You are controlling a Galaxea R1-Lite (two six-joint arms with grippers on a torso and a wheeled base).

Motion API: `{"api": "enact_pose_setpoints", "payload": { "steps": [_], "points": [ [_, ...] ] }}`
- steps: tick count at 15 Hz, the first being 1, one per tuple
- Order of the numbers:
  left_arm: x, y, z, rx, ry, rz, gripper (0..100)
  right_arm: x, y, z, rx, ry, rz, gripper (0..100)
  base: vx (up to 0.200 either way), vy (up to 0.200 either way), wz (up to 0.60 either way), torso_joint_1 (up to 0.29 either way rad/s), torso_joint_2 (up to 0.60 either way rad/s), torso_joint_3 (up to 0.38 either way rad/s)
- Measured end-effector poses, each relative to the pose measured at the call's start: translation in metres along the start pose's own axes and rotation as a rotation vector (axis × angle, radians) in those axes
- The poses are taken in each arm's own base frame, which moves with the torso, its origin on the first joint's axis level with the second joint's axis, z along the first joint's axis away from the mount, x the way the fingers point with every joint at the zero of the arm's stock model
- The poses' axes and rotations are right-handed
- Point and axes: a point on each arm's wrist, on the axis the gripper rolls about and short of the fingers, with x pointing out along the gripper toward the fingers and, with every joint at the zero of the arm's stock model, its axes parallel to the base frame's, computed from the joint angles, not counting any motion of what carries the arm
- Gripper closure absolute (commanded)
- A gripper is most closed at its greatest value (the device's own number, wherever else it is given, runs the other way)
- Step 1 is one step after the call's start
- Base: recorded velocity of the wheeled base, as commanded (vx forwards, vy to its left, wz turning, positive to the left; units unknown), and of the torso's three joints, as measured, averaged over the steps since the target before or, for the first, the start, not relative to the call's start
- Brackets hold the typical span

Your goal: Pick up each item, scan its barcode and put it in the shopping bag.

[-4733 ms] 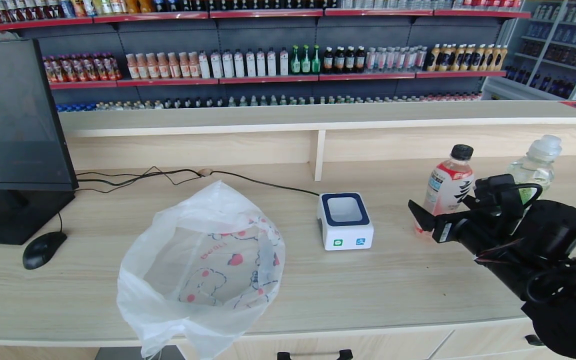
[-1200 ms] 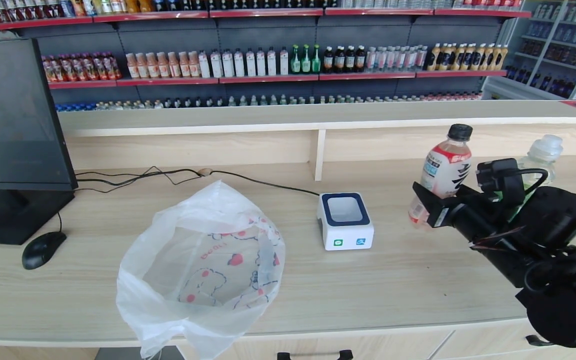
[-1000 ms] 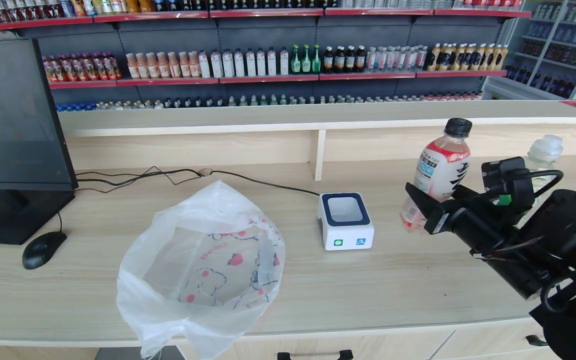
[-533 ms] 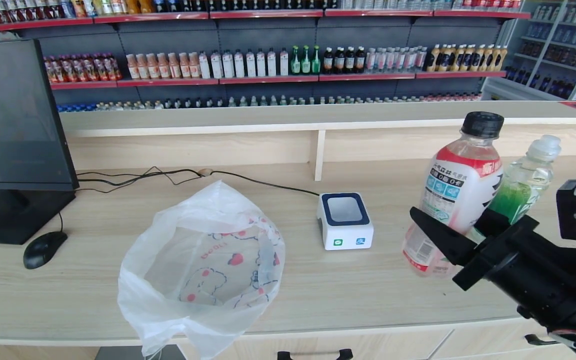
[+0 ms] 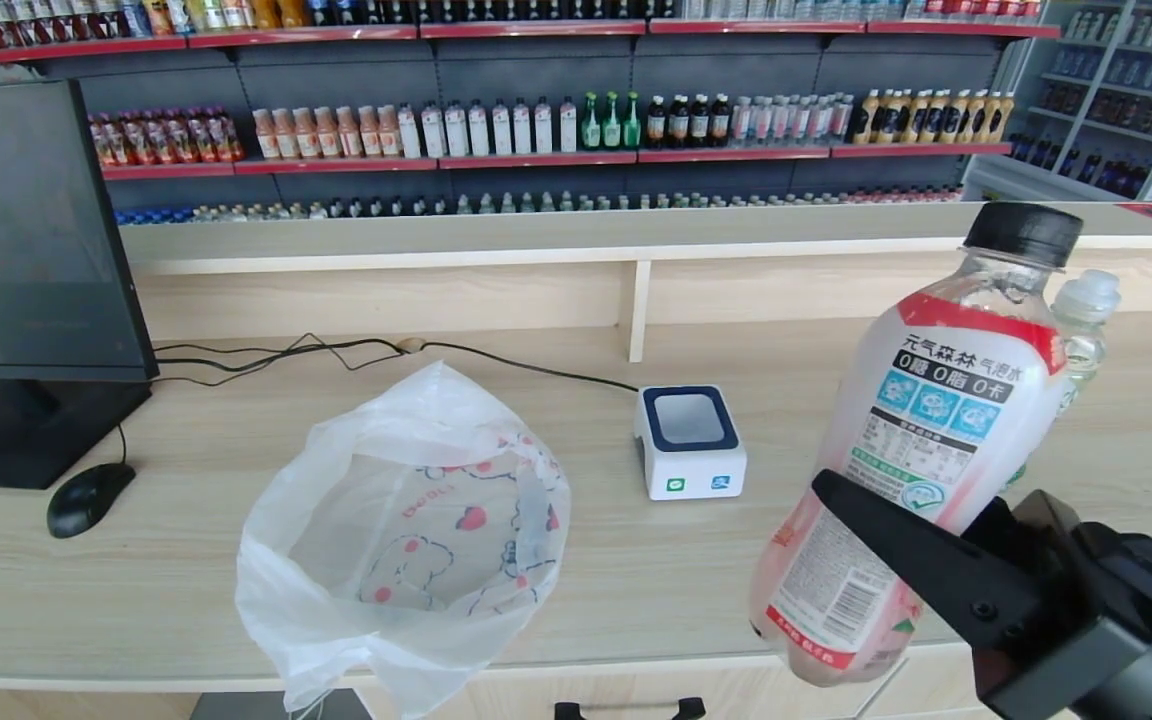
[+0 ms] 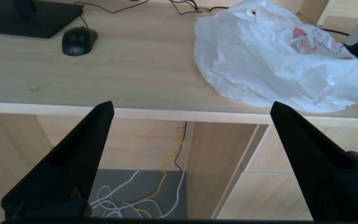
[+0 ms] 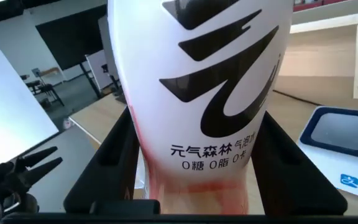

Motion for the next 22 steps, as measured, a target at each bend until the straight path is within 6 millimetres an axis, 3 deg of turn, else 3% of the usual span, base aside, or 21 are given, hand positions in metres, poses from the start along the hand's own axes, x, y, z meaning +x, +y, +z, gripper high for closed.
{"api": "enact_pose_setpoints", "payload": {
  "steps": [8, 14, 22],
  "points": [
    [0.000, 0.000, 0.000, 0.000, 0.000, 0.000, 0, 0.035, 0.012, 0.000, 0.327, -0.023, 0.067, 100, 0.000, 0.000, 0.00, 0.000, 0.00, 0.000],
    [0.000, 0.000, 0.000, 0.000, 0.000, 0.000, 0, 0.045, 0.014, -0.004, 0.427, -0.011, 0.077, 100, 0.000, 0.000, 0.00, 0.000, 0.00, 0.000],
    [0.000, 0.000, 0.000, 0.000, 0.000, 0.000, 0, 0.055, 0.022, 0.012, 0.589, -0.076, 0.136, 100, 0.000, 0.000, 0.00, 0.000, 0.00, 0.000]
  ]
}}
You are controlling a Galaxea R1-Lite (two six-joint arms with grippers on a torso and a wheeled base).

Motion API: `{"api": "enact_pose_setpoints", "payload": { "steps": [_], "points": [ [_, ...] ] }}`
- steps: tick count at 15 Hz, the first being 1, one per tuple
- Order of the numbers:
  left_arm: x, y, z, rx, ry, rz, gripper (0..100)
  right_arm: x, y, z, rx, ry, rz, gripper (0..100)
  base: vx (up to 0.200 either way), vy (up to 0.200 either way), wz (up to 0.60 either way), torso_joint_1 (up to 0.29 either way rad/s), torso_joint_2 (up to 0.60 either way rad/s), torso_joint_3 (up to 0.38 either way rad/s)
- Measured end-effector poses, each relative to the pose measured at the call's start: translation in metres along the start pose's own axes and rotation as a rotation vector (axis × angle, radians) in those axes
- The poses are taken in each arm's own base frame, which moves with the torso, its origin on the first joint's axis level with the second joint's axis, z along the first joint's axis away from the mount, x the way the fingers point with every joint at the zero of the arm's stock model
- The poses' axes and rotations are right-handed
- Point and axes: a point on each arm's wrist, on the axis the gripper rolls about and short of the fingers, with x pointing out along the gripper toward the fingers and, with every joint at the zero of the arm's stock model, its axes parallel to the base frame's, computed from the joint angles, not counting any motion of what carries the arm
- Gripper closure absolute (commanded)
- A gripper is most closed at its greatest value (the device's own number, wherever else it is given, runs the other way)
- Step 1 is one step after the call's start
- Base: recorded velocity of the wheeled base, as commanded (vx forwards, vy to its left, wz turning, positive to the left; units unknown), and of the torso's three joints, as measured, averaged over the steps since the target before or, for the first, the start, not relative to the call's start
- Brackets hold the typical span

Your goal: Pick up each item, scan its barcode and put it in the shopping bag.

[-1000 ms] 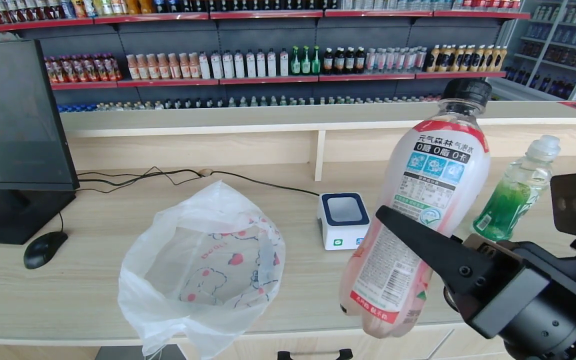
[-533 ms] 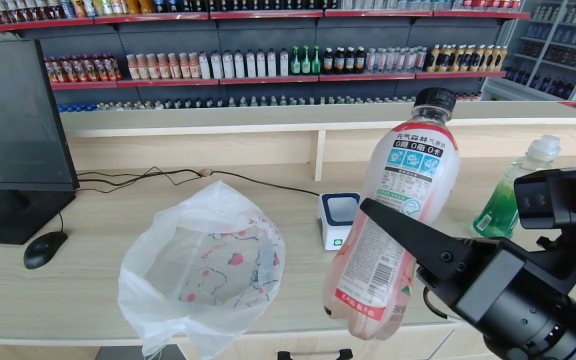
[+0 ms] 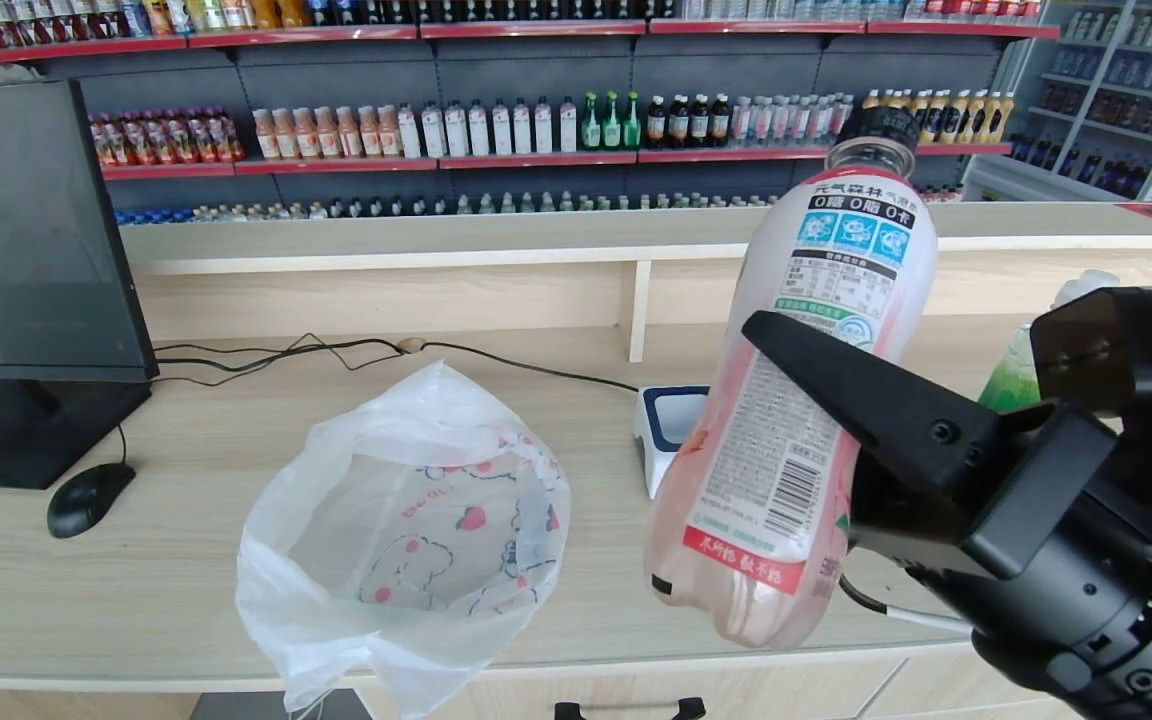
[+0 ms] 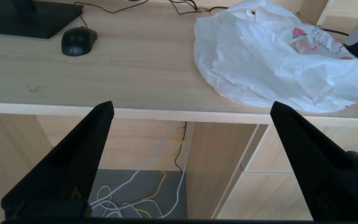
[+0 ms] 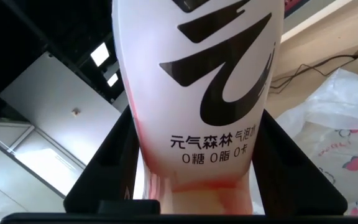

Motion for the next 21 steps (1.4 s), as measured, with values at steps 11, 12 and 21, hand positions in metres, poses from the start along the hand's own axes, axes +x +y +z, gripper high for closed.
{"api": "enact_pose_setpoints", "payload": {
  "steps": [11, 12, 21],
  "points": [
    [0.000, 0.000, 0.000, 0.000, 0.000, 0.000, 0, 0.008, 0.011, 0.007, -0.014, -0.041, 0.049, 100, 0.000, 0.000, 0.00, 0.000, 0.00, 0.000],
    [0.000, 0.000, 0.000, 0.000, 0.000, 0.000, 0, 0.008, 0.010, 0.007, -0.035, -0.039, 0.049, 100, 0.000, 0.000, 0.00, 0.000, 0.00, 0.000],
    [0.000, 0.000, 0.000, 0.000, 0.000, 0.000, 0, -0.004, 0.007, -0.007, -0.315, 0.029, 0.029, 100, 0.000, 0.000, 0.00, 0.000, 0.00, 0.000]
  ]
}}
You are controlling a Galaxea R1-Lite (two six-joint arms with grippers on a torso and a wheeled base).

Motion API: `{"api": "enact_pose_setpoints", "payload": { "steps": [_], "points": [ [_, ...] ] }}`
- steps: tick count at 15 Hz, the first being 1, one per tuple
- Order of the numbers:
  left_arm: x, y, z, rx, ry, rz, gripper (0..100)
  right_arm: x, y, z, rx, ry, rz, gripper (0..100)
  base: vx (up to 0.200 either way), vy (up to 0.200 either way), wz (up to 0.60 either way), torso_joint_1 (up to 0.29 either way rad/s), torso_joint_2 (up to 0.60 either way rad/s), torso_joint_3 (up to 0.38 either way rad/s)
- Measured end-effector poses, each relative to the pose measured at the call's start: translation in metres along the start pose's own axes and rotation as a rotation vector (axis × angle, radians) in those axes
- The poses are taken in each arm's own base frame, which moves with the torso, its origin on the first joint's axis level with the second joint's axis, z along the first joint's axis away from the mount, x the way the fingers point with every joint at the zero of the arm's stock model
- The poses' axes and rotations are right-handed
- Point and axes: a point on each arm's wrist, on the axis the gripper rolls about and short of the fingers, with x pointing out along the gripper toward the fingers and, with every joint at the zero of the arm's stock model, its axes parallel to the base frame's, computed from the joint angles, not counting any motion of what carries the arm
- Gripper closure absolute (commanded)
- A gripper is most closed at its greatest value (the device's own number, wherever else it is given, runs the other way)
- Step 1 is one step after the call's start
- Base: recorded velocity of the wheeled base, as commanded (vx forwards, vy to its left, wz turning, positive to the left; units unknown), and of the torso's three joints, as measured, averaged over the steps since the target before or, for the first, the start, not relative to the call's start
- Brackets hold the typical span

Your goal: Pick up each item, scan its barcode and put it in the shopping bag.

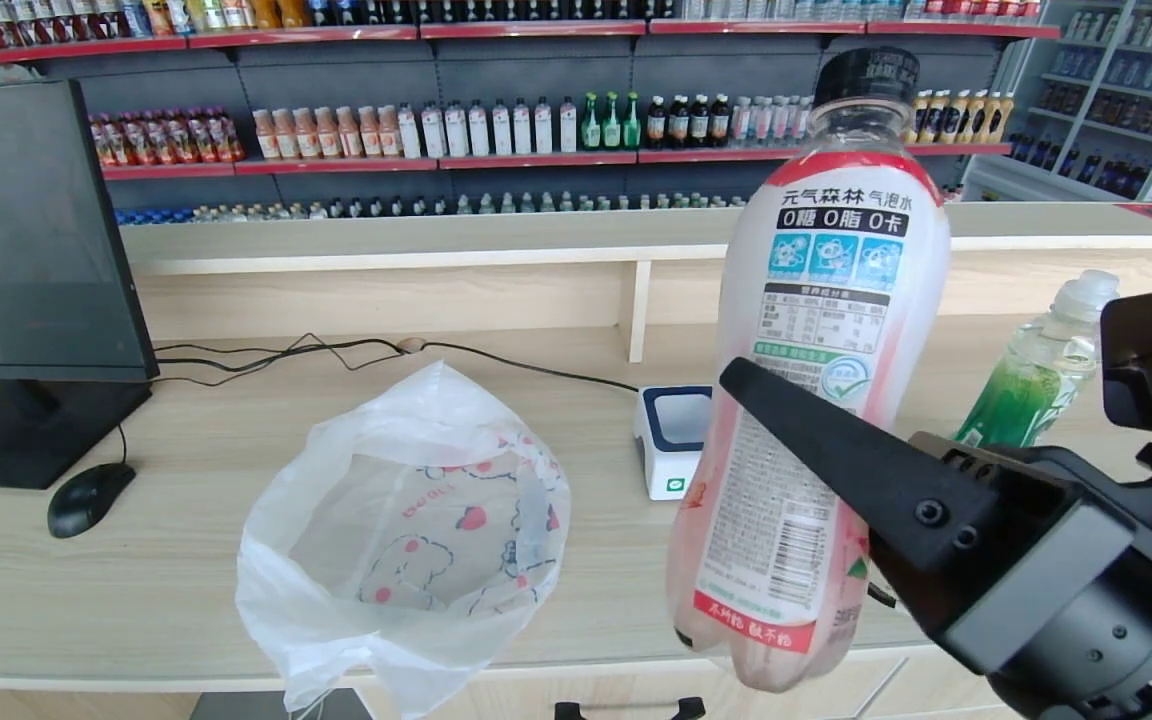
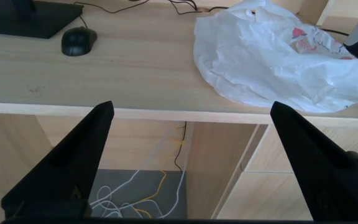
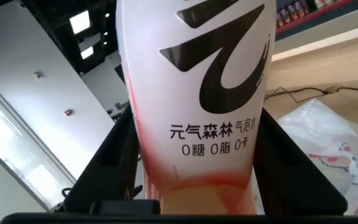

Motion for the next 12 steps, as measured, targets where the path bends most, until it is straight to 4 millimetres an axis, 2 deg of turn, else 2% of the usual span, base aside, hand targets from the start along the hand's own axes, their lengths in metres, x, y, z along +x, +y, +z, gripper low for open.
{"api": "enact_pose_setpoints", "payload": {
  "steps": [5, 8, 12],
  "points": [
    [0.000, 0.000, 0.000, 0.000, 0.000, 0.000, 0, -0.014, -0.013, -0.018, -0.401, 0.100, -0.056, 100, 0.000, 0.000, 0.00, 0.000, 0.00, 0.000],
    [0.000, 0.000, 0.000, 0.000, 0.000, 0.000, 0, -0.025, -0.026, -0.020, -0.606, 0.125, -0.201, 100, 0.000, 0.000, 0.00, 0.000, 0.00, 0.000],
    [0.000, 0.000, 0.000, 0.000, 0.000, 0.000, 0, -0.030, -0.033, -0.019, -0.661, 0.142, -0.247, 100, 0.000, 0.000, 0.00, 0.000, 0.00, 0.000]
  ]
}}
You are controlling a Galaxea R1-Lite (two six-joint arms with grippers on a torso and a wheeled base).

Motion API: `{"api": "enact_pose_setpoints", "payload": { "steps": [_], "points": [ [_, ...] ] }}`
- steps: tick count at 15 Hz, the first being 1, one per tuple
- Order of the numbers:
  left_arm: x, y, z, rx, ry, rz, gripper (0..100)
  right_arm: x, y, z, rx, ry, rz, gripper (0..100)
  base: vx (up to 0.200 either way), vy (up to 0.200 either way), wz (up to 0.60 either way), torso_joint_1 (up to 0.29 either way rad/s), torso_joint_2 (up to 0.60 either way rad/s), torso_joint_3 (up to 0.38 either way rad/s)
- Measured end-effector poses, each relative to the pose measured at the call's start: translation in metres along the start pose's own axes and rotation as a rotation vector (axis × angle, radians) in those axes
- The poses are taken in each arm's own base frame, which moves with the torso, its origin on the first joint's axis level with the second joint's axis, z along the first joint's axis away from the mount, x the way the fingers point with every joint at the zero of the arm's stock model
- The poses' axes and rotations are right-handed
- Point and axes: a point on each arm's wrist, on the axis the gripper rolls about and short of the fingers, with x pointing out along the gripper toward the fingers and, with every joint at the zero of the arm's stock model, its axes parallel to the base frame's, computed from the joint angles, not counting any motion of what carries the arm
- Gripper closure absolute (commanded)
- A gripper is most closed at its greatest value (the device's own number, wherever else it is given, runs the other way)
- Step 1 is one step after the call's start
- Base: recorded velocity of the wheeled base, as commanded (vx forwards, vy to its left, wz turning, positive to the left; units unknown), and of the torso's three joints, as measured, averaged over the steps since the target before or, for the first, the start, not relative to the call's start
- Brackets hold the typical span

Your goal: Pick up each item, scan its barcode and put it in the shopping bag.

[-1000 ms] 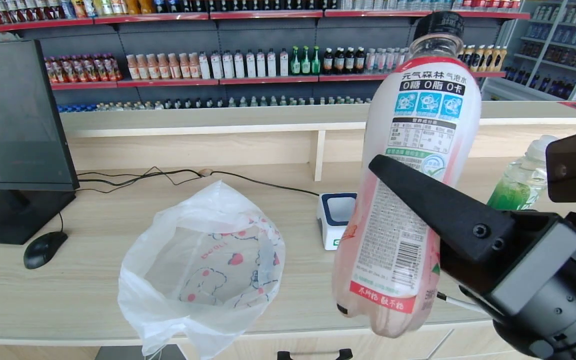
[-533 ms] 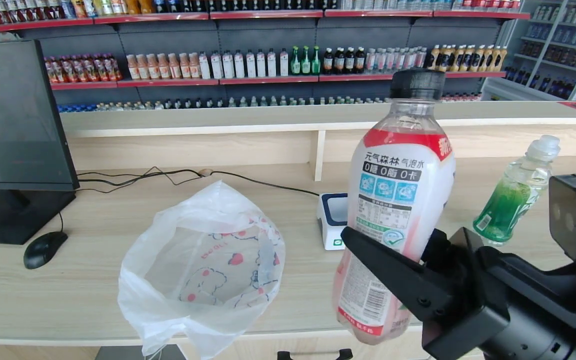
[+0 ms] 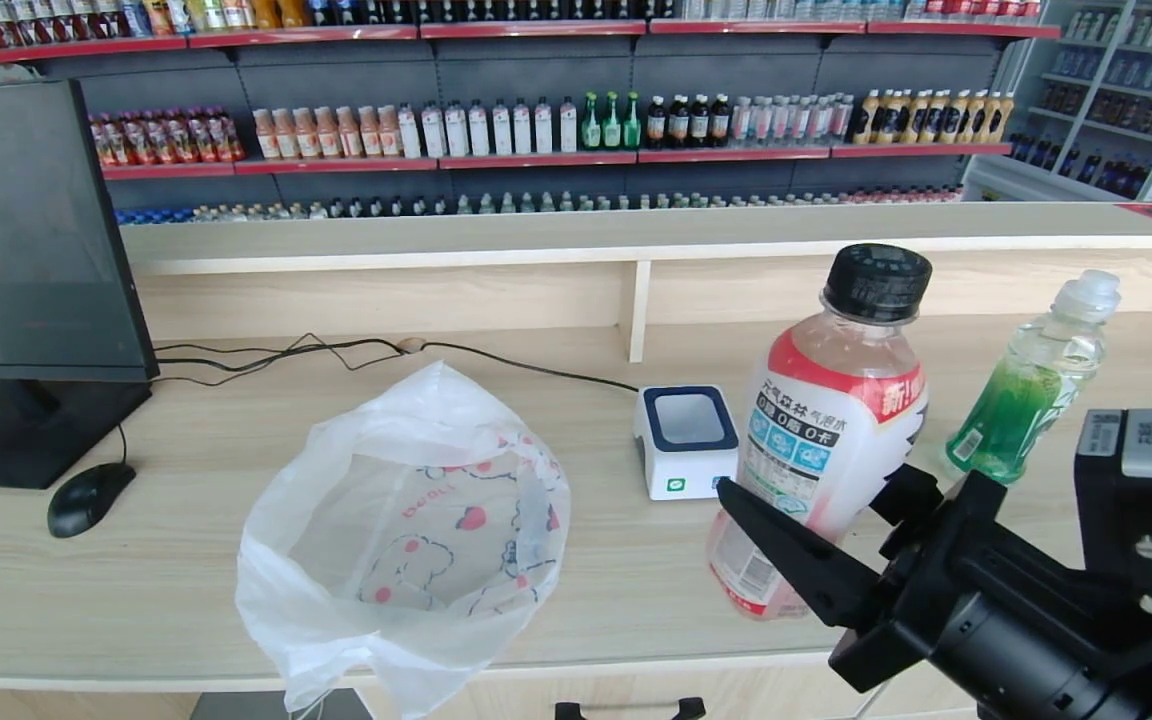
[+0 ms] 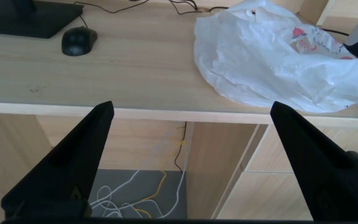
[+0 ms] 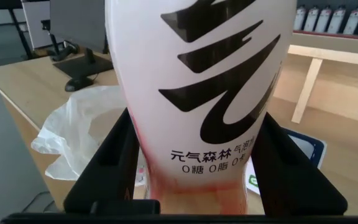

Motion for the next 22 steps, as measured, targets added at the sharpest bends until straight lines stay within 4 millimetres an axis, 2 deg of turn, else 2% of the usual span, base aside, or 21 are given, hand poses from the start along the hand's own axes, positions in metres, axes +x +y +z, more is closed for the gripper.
{"api": "enact_pose_setpoints", "payload": {
  "steps": [3, 7, 12, 15, 18, 22],
  "points": [
    [0.000, 0.000, 0.000, 0.000, 0.000, 0.000, 0, -0.007, -0.011, -0.001, -0.022, 0.010, -0.043, 100, 0.000, 0.000, 0.00, 0.000, 0.00, 0.000],
    [0.000, 0.000, 0.000, 0.000, 0.000, 0.000, 0, -0.020, -0.015, -0.001, 0.039, 0.018, -0.052, 100, 0.000, 0.000, 0.00, 0.000, 0.00, 0.000],
    [0.000, 0.000, 0.000, 0.000, 0.000, 0.000, 0, -0.049, -0.018, -0.008, 0.139, 0.073, -0.018, 100, 0.000, 0.000, 0.00, 0.000, 0.00, 0.000],
    [0.000, 0.000, 0.000, 0.000, 0.000, 0.000, 0, -0.052, -0.027, -0.005, 0.151, 0.054, -0.066, 100, 0.000, 0.000, 0.00, 0.000, 0.00, 0.000],
    [0.000, 0.000, 0.000, 0.000, 0.000, 0.000, 0, -0.046, -0.034, 0.002, 0.146, 0.009, -0.105, 100, 0.000, 0.000, 0.00, 0.000, 0.00, 0.000],
    [0.000, 0.000, 0.000, 0.000, 0.000, 0.000, 0, -0.045, -0.037, 0.000, 0.122, 0.019, -0.120, 100, 0.000, 0.000, 0.00, 0.000, 0.00, 0.000]
  ]
}}
